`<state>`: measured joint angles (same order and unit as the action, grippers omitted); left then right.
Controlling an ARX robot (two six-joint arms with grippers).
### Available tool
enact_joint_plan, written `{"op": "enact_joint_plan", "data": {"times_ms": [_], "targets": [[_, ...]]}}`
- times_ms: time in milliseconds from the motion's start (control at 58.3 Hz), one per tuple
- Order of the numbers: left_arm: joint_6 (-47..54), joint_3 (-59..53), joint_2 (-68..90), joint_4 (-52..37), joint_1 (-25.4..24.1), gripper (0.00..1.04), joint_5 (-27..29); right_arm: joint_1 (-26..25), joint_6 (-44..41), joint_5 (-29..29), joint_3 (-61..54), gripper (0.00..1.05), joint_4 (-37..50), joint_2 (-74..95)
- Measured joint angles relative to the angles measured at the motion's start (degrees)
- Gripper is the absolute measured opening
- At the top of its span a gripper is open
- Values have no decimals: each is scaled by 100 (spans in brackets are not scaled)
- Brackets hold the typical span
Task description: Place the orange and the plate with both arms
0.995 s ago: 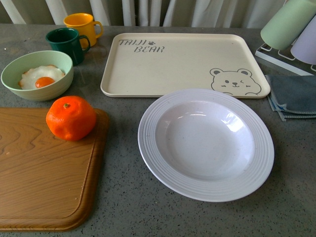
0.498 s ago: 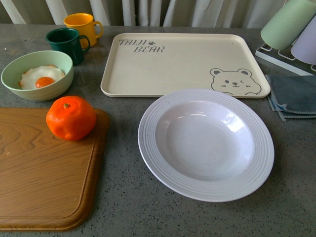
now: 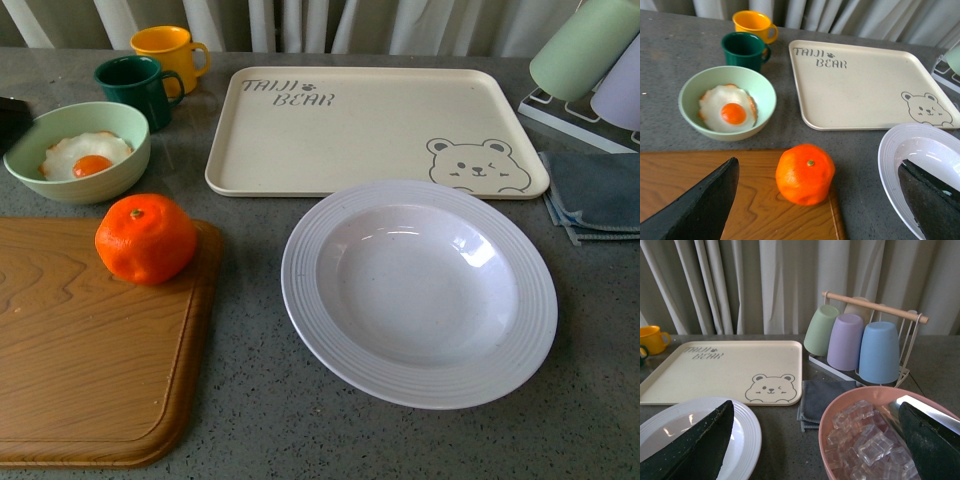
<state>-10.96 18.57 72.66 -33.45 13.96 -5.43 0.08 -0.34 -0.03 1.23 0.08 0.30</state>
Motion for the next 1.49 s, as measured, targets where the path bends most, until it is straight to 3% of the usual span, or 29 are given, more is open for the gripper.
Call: {"op": "enact_joint_plan", "data": {"times_ms": [172,480,961,1493], "targets": [[11,474,1327,-341,334,96,68,0,0,2,0,96,0,0],[70,798,2361,-640,636,96,227,0,0,2,0,96,0,0],[424,1023,3056,-1014,328,96,549,0,0,2,0,96,0,0],[675,1202,3451,-1043,114,96,369,0,0,0,0,96,0,0]]}}
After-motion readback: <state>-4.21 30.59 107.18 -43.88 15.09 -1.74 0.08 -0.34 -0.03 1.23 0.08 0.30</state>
